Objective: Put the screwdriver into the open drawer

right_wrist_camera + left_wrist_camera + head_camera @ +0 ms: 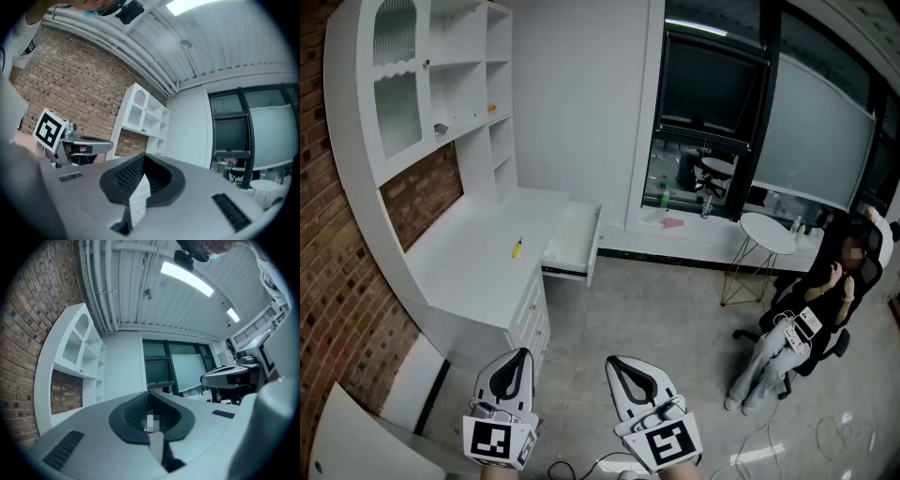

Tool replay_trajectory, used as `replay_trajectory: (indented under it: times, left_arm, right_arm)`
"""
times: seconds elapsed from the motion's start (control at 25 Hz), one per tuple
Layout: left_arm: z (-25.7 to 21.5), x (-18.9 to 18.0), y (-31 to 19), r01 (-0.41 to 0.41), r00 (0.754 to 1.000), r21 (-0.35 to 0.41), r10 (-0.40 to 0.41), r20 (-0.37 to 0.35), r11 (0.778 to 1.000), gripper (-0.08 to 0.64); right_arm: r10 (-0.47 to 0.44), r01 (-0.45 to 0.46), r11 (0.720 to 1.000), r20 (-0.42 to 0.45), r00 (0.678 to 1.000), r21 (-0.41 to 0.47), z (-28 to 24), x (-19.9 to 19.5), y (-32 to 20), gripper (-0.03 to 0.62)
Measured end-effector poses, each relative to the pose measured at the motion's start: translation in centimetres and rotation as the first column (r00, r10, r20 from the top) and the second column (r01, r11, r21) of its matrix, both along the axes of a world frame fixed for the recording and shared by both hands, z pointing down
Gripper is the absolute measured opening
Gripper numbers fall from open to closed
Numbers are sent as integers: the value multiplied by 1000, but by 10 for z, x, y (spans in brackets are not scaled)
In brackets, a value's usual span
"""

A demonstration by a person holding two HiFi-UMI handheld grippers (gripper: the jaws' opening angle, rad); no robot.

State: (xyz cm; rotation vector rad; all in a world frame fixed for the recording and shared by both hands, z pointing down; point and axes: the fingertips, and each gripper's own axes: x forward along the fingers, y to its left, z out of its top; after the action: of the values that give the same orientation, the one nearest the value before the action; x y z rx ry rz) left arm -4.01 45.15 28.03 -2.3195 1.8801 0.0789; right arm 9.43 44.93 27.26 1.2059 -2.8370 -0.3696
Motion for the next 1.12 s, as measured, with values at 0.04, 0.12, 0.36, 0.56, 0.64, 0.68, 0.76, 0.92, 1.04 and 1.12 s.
replay_trajectory:
  times: [0.04, 0.12, 0.36, 0.56, 0.64, 0.68, 0.76, 0.92, 1.04, 1.12]
  left_arm:
    - [1, 10, -2, 6, 1000, 0, -6, 1, 1000, 12]
    - [4, 30, -7, 21, 1000, -2, -21, 3, 1000, 12]
    - [8, 86, -16, 86, 996, -4, -86, 5, 996, 12]
    - [13, 106, -28, 117, 993, -27, -117, 12, 993, 12]
    - [12, 103, -38, 137, 991, -24, -137, 1, 990, 12]
    - [10, 101, -45, 138, 990, -19, -138, -10, 990, 12]
    - [9, 97, -62, 125, 991, -12, -126, -43, 992, 12]
    - [17, 81, -106, 94, 990, -14, -95, -100, 996, 12]
    - [25, 58, -149, 60, 986, -14, -61, -153, 998, 13]
    - [28, 39, -183, 28, 983, -23, -32, -182, 999, 13]
  right_arm:
    - [-3, 3, 1000, 3, 1000, -2, 1, 10, -3, 11]
    - [-11, 11, 1000, 7, 1000, -3, 2, 31, -9, 11]
    - [-64, 64, 998, 3, 998, -23, 8, 89, -28, 11]
    - [-101, 103, 994, 56, 993, -37, 9, 109, -48, 11]
    - [-115, 117, 993, 57, 992, -33, 10, 109, -58, 11]
    - [-117, 119, 992, 50, 992, -31, 11, 108, -64, 11]
    - [-114, 116, 993, 44, 993, -31, 14, 105, -81, 11]
    - [-85, 89, 995, 66, 994, -50, 22, 93, -128, 11]
    - [-64, 72, 994, 94, 993, -77, 27, 73, -173, 11]
    - [-47, 57, 994, 113, 992, -94, 27, 56, -205, 11]
